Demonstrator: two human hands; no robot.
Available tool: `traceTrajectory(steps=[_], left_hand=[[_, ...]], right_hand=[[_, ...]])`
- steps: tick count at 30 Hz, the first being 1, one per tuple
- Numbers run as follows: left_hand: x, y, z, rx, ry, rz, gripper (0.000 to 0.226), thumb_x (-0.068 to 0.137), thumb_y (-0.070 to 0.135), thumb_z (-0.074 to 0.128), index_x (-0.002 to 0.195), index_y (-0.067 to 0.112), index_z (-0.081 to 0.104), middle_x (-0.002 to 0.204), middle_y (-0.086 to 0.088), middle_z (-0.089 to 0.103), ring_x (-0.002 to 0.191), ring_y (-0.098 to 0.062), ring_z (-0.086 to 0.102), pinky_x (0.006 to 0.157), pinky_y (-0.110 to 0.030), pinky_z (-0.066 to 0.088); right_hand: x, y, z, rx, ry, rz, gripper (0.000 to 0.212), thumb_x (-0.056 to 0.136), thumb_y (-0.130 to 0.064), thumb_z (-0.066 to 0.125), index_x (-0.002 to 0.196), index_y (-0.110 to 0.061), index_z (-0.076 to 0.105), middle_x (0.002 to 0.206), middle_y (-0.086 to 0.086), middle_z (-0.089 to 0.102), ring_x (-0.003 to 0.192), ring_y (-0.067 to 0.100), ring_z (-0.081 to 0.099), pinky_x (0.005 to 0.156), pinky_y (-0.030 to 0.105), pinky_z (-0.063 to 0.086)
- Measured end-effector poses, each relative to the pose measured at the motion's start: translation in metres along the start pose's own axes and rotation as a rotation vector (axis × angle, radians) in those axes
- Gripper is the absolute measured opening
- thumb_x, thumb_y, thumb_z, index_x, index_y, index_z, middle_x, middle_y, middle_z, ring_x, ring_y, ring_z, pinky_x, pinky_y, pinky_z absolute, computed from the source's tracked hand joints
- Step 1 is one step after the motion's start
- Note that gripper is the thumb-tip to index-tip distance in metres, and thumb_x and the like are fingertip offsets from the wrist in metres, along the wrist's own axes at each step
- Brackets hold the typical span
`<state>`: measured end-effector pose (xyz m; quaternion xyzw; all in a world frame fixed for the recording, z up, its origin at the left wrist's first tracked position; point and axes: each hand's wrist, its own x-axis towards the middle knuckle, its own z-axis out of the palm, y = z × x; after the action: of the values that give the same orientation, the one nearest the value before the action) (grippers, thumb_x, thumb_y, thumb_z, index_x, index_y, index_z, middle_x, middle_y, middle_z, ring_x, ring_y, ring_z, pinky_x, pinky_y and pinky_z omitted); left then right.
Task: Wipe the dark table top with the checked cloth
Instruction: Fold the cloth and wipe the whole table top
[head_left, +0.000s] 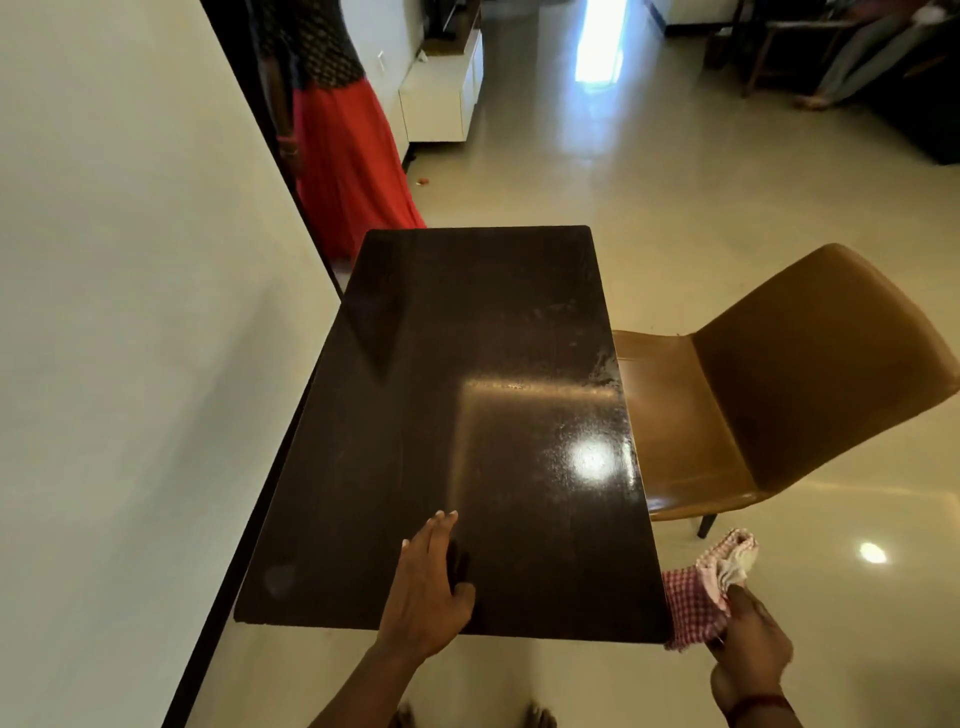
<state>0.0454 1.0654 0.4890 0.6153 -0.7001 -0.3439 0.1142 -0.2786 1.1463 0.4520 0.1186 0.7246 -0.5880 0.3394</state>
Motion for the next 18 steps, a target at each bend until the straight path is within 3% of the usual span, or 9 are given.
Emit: traceTrajectory(steps=[7,12,18], left_hand=[[0.01,0.019,-0.002,-0.081,-0.027,0.088,0.084,0.083,0.02,0.064,0.151,0.031,0.016,0.158,0.008,0.02,0.147,-0.011,0.017,0.121,-0.042,0.023],[0.014,0.028,-0.005,-0.105,-0.037,0.147,0.08,0.084,0.018,0.062,0.151,0.028,0.019,0.157,0.007,0.023,0.146,-0.007,0.017,0.117,-0.023,0.018],[0.009,0.028,-0.006,-0.144,-0.142,0.148,0.073,0.086,0.036,0.063,0.148,0.033,0.025,0.156,0.012,0.026,0.143,-0.006,0.023,0.118,-0.032,0.026]], right_hand=[[-0.049,-0.02,0.021,0.038,-0.147,-0.076,0.028,0.095,-0.016,0.055,0.119,-0.004,0.063,0.113,0.017,0.065,0.081,0.022,0.061,0.07,0.033,0.049],[-0.095,-0.023,0.037,0.083,-0.373,0.062,0.026,0.097,-0.028,0.047,0.106,-0.015,0.067,0.109,0.014,0.068,0.09,0.026,0.062,0.074,0.04,0.048],[-0.143,0.011,0.062,0.115,-0.625,0.247,0.049,0.096,-0.051,0.032,0.117,-0.02,0.062,0.115,0.014,0.069,0.11,0.039,0.06,0.093,0.062,0.046]])
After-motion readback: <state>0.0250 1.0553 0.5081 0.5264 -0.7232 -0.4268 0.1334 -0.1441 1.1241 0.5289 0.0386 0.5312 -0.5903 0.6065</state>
